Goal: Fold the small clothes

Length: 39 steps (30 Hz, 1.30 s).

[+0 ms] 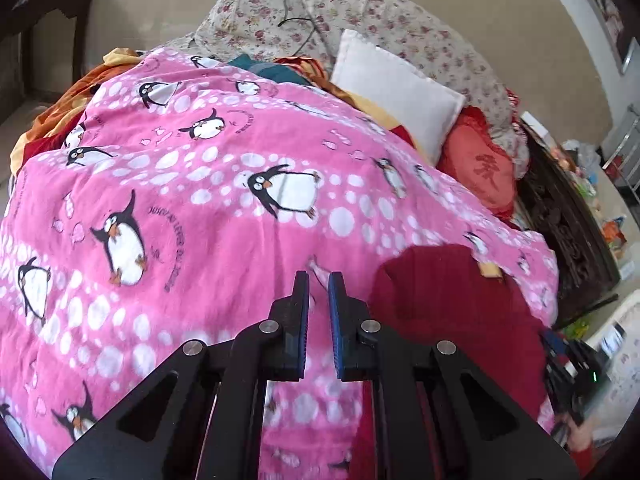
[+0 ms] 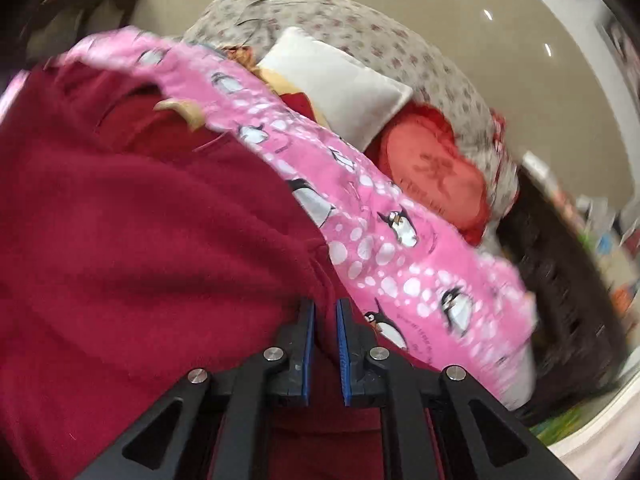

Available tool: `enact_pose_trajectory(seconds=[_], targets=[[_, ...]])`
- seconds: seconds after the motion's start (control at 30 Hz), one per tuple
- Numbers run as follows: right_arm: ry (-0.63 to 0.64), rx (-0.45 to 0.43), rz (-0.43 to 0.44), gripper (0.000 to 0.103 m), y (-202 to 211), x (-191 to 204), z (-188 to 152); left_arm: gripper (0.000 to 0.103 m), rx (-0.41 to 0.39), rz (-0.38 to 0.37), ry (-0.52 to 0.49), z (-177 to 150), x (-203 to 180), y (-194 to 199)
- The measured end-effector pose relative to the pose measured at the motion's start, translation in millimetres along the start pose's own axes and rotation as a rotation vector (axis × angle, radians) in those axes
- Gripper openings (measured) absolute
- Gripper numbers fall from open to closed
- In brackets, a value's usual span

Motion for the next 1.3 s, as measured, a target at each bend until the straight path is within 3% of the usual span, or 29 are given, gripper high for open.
enact_pose_trajectory(seconds=[0.03, 0.07, 0.1, 0.17, 0.2, 0.27, 0.3, 0.33, 0.43, 0.53, 0.63, 0.67, 0.7, 0.73, 0.77, 0.93, 1.13, 1.3], targets=[[-0.043, -0.016, 0.03, 0.013, 10, -2, 4, 0.008, -0.007, -0.018, 0.001, -5, -2, 10], [-0.07, -0.039, 0.063, 0.022, 21, -3, 8, 0.014, -0.009, -0.029, -0.003, -9, -5, 16], [-0.086, -0.06, 0.096, 0.036, 32, 0, 12, 0.023, -0.006, -0.038, -0.017, -13, -9, 22], [-0.109, -0.104, 0.206, 0.049, 58, 16, 26, 0.04, 0.002, -0.023, -0.08, -30, -20, 37], [-0.113, -0.108, 0.266, 0.048, 67, 27, 31, 0.049, 0.006, -0.016, -0.097, -36, -25, 41], [-0.11, -0.087, 0.438, 0.048, 79, 57, 42, 0.056, 0.022, -0.027, -0.148, -58, -39, 48], [-0.097, -0.071, 0.557, 0.048, 85, 79, 50, 0.057, 0.037, -0.034, -0.173, -71, -47, 48], [-0.078, -0.069, 0.62, 0.048, 88, 96, 55, 0.057, 0.052, -0.034, -0.191, -78, -51, 47], [0.022, -0.09, 0.707, 0.048, 90, 156, 75, 0.057, 0.095, 0.005, -0.243, -105, -63, 37], [0.069, -0.059, 0.804, 0.048, 82, 209, 95, 0.057, 0.109, 0.007, -0.217, -121, -61, 25], [0.123, 0.01, 0.824, 0.046, 63, 256, 105, 0.057, 0.113, -0.032, -0.154, -132, -55, 15], [0.152, 0.038, 0.828, 0.034, 56, 268, 105, 0.057, 0.095, -0.043, -0.141, -133, -52, 15], [0.187, 0.057, 0.801, 0.01, 46, 281, 105, 0.057, 0.087, -0.051, -0.138, -135, -52, 16], [0.214, 0.059, 0.758, 0.004, 38, 288, 105, 0.057, 0.079, -0.058, -0.138, -135, -51, 16], [0.238, 0.056, 0.717, 0.004, 32, 292, 103, 0.057, 0.072, -0.063, -0.139, -136, -51, 17], [0.149, -0.02, 0.744, 0.003, 38, 291, 122, 0.057, 0.032, -0.103, -0.122, -141, -46, 21], [0.05, -0.005, 0.736, 0.0, 1, 318, 132, 0.056, 0.022, -0.121, -0.117, -147, -46, 23], [-0.046, -0.045, 0.784, 0.002, 32, 279, 135, 0.056, 0.01, -0.148, -0.082, -144, -40, 27]])
Point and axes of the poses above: each gripper's, at about its wrist camera, not at the fingertips, and y roughly against the way its jaws point, x to its left, z to its top, the point moved 5 cm from there along -y, roughly the way its jaws point, and after that the axes turned 15 degrees about -y, right-handed, at the moved point
